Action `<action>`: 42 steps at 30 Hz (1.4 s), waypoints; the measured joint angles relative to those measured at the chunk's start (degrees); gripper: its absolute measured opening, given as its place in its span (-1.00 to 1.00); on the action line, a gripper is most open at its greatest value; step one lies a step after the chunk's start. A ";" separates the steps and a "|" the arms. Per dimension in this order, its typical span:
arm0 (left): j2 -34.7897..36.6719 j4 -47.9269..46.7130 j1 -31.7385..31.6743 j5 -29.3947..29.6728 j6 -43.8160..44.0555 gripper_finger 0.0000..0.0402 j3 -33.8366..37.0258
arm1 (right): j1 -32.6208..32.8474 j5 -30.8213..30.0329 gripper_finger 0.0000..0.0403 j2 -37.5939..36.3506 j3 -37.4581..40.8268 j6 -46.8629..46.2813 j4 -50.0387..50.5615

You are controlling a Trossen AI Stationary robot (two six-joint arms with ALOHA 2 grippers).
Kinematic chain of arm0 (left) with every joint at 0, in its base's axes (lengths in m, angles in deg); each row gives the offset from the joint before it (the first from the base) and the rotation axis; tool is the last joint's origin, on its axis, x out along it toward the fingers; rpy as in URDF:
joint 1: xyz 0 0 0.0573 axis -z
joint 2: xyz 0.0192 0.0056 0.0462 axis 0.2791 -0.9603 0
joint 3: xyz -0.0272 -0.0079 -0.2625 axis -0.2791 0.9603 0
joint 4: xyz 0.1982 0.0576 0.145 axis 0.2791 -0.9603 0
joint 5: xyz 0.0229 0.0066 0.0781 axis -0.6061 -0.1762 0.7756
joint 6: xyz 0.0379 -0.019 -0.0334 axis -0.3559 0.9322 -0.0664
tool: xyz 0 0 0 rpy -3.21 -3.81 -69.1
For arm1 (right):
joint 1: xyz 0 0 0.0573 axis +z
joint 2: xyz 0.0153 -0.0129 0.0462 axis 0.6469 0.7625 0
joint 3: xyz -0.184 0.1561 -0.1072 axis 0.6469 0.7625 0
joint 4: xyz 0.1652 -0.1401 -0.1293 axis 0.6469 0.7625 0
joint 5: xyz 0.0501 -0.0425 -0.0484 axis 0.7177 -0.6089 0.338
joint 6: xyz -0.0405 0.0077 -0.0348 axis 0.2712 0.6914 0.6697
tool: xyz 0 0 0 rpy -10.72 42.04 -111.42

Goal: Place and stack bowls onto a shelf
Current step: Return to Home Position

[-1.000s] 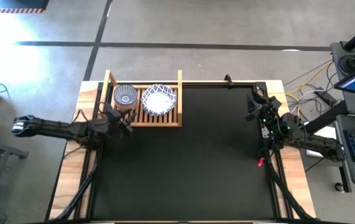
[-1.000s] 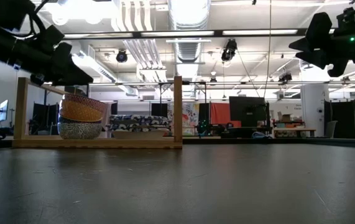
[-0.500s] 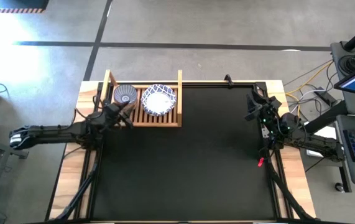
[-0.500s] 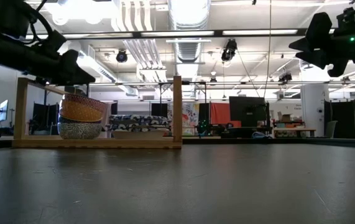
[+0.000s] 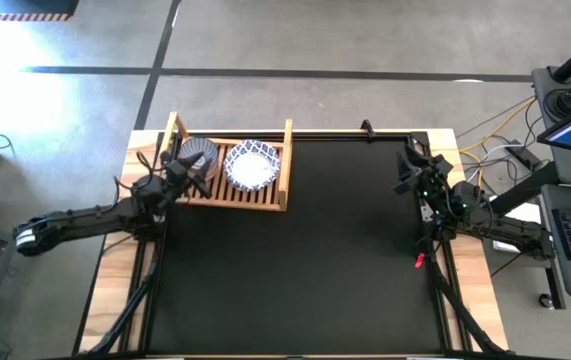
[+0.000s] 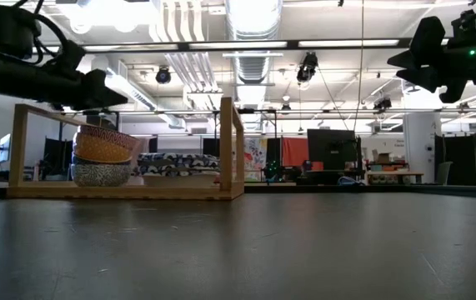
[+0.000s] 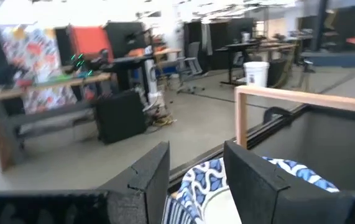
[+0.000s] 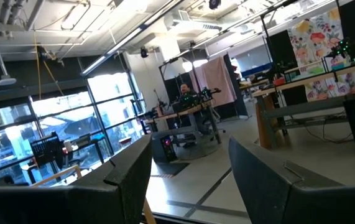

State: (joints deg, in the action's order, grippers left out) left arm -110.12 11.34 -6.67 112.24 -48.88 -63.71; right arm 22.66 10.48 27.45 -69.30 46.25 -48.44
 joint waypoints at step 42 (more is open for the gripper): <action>16.51 -17.62 -5.20 -2.26 -3.04 -0.33 0.68 | 0.00 0.00 0.00 0.02 0.00 0.00 -0.02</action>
State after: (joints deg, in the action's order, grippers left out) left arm -93.61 -6.28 -11.87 109.99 -51.92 -63.03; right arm 22.66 10.47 27.48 -69.30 46.25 -48.45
